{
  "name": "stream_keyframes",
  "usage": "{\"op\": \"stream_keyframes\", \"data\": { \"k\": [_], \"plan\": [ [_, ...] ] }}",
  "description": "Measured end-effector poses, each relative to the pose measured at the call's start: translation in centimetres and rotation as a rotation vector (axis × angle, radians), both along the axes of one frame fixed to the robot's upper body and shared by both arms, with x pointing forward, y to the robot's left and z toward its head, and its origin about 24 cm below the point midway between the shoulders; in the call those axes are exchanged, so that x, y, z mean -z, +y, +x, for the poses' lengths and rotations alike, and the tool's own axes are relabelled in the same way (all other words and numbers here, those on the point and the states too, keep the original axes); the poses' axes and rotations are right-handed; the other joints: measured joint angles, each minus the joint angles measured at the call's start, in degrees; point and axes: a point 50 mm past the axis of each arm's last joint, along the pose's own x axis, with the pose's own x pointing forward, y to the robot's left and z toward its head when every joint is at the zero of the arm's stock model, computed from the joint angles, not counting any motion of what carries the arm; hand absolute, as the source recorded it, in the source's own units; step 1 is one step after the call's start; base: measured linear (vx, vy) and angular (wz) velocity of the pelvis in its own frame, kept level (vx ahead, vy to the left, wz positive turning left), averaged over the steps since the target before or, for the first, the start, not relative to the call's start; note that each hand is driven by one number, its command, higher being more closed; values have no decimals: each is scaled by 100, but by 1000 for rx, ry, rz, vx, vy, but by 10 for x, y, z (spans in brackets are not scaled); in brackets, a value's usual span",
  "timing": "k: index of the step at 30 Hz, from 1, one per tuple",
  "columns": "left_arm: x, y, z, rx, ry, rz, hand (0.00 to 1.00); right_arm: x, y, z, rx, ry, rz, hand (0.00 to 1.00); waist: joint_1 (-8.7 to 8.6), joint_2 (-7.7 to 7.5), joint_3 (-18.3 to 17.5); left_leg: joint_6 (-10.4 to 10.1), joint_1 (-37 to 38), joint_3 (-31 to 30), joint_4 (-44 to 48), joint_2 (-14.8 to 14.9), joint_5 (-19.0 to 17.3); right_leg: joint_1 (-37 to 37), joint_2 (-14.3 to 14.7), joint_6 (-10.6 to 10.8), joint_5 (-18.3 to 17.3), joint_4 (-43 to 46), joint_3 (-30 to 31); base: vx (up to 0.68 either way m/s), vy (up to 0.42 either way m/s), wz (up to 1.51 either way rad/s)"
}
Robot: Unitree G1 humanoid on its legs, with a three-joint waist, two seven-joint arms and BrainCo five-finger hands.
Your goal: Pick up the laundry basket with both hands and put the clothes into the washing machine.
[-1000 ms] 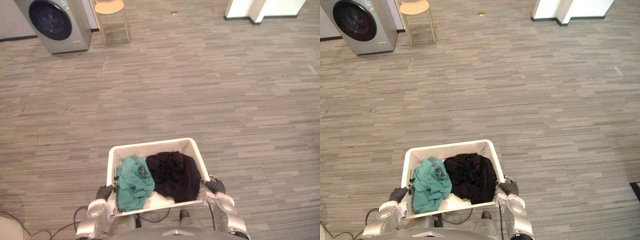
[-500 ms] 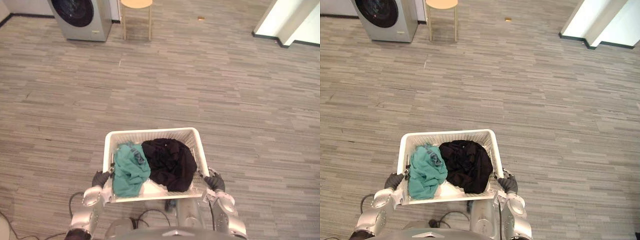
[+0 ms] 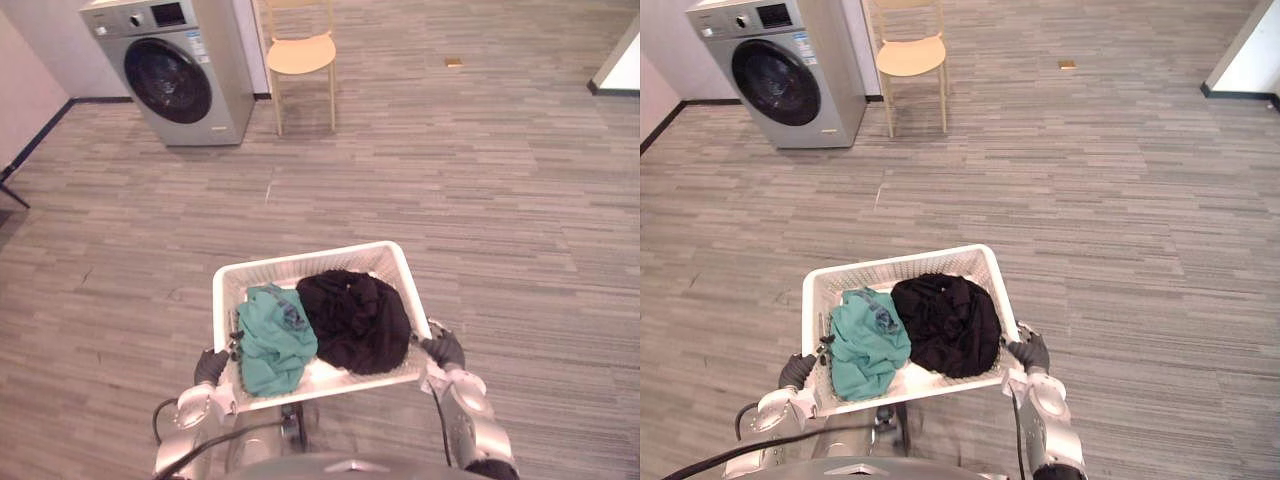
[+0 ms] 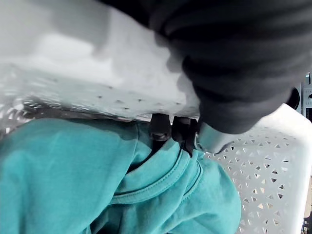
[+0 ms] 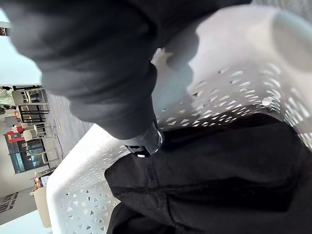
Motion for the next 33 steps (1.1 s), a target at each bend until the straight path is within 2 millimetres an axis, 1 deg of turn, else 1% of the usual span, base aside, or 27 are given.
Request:
{"op": "stream_keyframes", "data": {
  "k": [1, 2, 3, 4, 5, 6, 7, 8, 9, 10, 11, 12, 14, 15, 17, 19, 20, 21, 22, 23, 24, 25, 26, 29, 31, 32, 33],
  "plan": [
    [0, 0, 0, 1, -5, 4, 100, 1, 0, 0, -4, 1, 2, 100, 23, 52, -37, -14, -96, -24, -275, 82, 77, 109, 38, 51, -29, 2, 77, 873, 283, -69],
    [2, 3, -1, 11, 10, 26, 100, 6, 2, -1, -1, 16, 11, 100, 21, 9, -152, 210, -204, -81, -200, 45, 759, 348, -48, 187, -117, 129, 240, 887, 327, -43],
    [5, 7, -2, 18, 32, 50, 100, 16, 7, -5, 3, 64, 35, 100, -11, -317, -350, 648, -172, 37, 45, -218, 1276, 168, -423, 314, -90, 726, 375, 1058, 414, -35],
    [5, 10, -2, 17, 35, 59, 100, 19, 10, -5, 2, 78, 47, 100, -23, -526, -370, 848, -130, 107, 176, -391, 1248, 10, -630, 515, 31, 1171, 430, 1067, 408, -12],
    [5, 15, -1, 21, 42, 74, 100, 22, 13, -8, 6, 93, 59, 100, -85, -898, -382, 1001, 19, 326, 436, -674, 809, -450, -918, 1128, 675, 2231, 577, 708, 271, 7],
    [5, 17, -2, 23, 48, 79, 100, 23, 13, -10, 12, 98, 62, 100, -104, -974, -386, 1046, 101, 340, 537, -761, 580, -738, -947, 1439, 1306, 2761, 626, 874, 288, 21],
    [8, 15, -4, 28, 71, 74, 100, 25, 14, -12, 0, 110, 51, 100, -166, -1036, -355, 1094, 417, 316, 581, -897, 208, -1323, -956, 1965, 1910, 4085, 698, 812, 244, 22],
    [12, 13, -7, 33, 99, 71, 100, 28, 14, -16, -7, 127, 52, 100, -178, -1037, -240, 1097, 1024, 272, 519, -1050, -85, -1822, -889, 2141, 1866, 5548, 696, 954, 279, 20],
    [14, 12, -10, 38, 116, 70, 100, 30, 14, -20, -4, 142, 51, 100, -195, -990, -174, 1079, 1411, 237, 434, -1084, -221, -2021, -824, 2093, 1739, 6144, 676, 694, 169, 19],
    [17, 9, -15, 54, 141, 78, 100, 34, 11, -33, 2, 169, 49, 100, -195, -830, -45, 1070, 2201, 83, 141, -1105, -386, -2412, -637, 1719, 1295, 6914, 467, 655, 127, 27],
    [18, 8, -17, 72, 148, 92, 100, 33, 10, -42, 10, 170, 47, 100, -209, -661, -24, 1048, 2838, -118, -218, -1104, -462, -2940, -519, 1316, 879, 7071, 151, 645, 102, 43],
    [16, 8, -15, 84, 139, 105, 100, 31, 10, -48, 20, 164, 50, 100, -270, -595, -34, 1033, 3188, -253, -443, -1102, -529, -3384, -461, 1083, 561, 6841, -44, 646, 53, 66],
    [4, 8, -2, 95, 68, 117, 100, 22, 12, -49, 49, 104, 60, 100, -506, -607, -34, 951, 3652, -645, -557, -1104, -846, -4157, -538, 929, 132, 5376, -381, 613, -28, 90],
    [1, 6, 2, 107, 54, 119, 100, 20, 11, -49, 59, 92, 59, 100, -551, -606, -33, 936, 3769, -756, -537, -1095, -966, -4264, -609, 943, 130, 4748, -512, 575, -119, 85],
    [-2, 0, 9, 141, 35, 123, 100, 18, 4, -54, 101, 89, 57, 100, -504, -589, -87, 796, 4363, -924, -510, -981, -1614, -4118, -700, 1044, 601, 1744, -876, 683, -213, 50],
    [1, -2, 4, 142, 53, 115, 100, 17, 2, -56, 96, 93, 46, 100, -568, -588, -195, 779, 4788, -1060, -567, -870, -2013, -4176, -678, 933, 733, 1549, -830, 658, -222, 38],
    [5, -4, -4, 109, 72, 87, 100, 17, 1, -58, 82, 98, 37, 100, -682, -548, -386, 810, 5034, -1072, -327, -733, -2107, -4257, -561, 757, 833, 2211, -862, 936, -316, 68],
    [5, -8, -4, 113, 72, 84, 100, 18, 0, -59, 85, 106, 32, 100, -786, -440, -432, 779, 4410, -959, 1385, -447, -2034, -4224, -505, 614, 869, 2668, -929, 946, -345, 60],
    [6, -15, -4, 113, 70, 57, 100, 16, -7, -57, 78, 106, 5, 100, -790, -139, -424, 624, 3816, -870, 2734, -14, -1497, -4046, -295, 530, 553, 2759, -1090, 782, -301, 29],
    [7, -18, -5, 108, 73, 42, 100, 14, -10, -55, 68, 107, -7, 100, -724, 39, -411, 497, 3437, -823, 3527, 260, -783, -3919, -114, 426, 415, 2756, -1149, 783, -276, -26],
    [9, -18, -10, 97, 88, 35, 100, 13, -12, -52, 58, 108, -15, 100, -564, 176, -365, 345, 2784, -771, 4736, 685, 448, -3613, 124, 293, 179, 2706, -1155, 803, -223, -42],
    [10, -19, -12, 92, 94, 29, 100, 14, -11, -51, 70, 115, -16, 100, -463, 222, -250, 429, 2345, -749, 5499, 916, 367, -3086, 264, 217, 10, 2541, -1167, 936, -245, -32],
    [12, -18, -15, 91, 106, 32, 100, 16, -10, -51, 71, 125, -12, 100, -418, 157, -209, 456, 2037, -732, 5689, 927, 197, -2658, 274, 187, -72, 2307, -1172, 919, -218, -4],
    [14, -10, -23, 61, 122, 38, 100, 16, -3, -49, 47, 129, -13, 100, -250, -70, -153, 472, 1432, -199, 4906, 836, -374, -1530, 245, 199, -71, 1281, -892, 659, -122, -21],
    [9, -2, -20, 25, 91, 46, 100, 10, 6, -32, 7, 84, -8, 100, -76, -109, -160, 412, 1174, 293, 2882, 822, -632, -946, 242, 216, -63, 692, -572, 644, -15, -71],
    [9, 2, -21, -1, 89, 41, 100, 8, 8, -27, -4, 72, -7, 100, -46, -96, -187, 179, 1203, 423, 1210, 714, -402, -742, 214, 255, -93, 502, -490, 602, 58, -67],
    [8, 2, -21, -5, 86, 37, 100, 8, 8, -27, -7, 68, -8, 100, -33, -77, -229, 56, 1203, 395, 498, 662, -236, -691, 220, 275, -175, 428, -436, 579, 115, -65]
  ]
}}
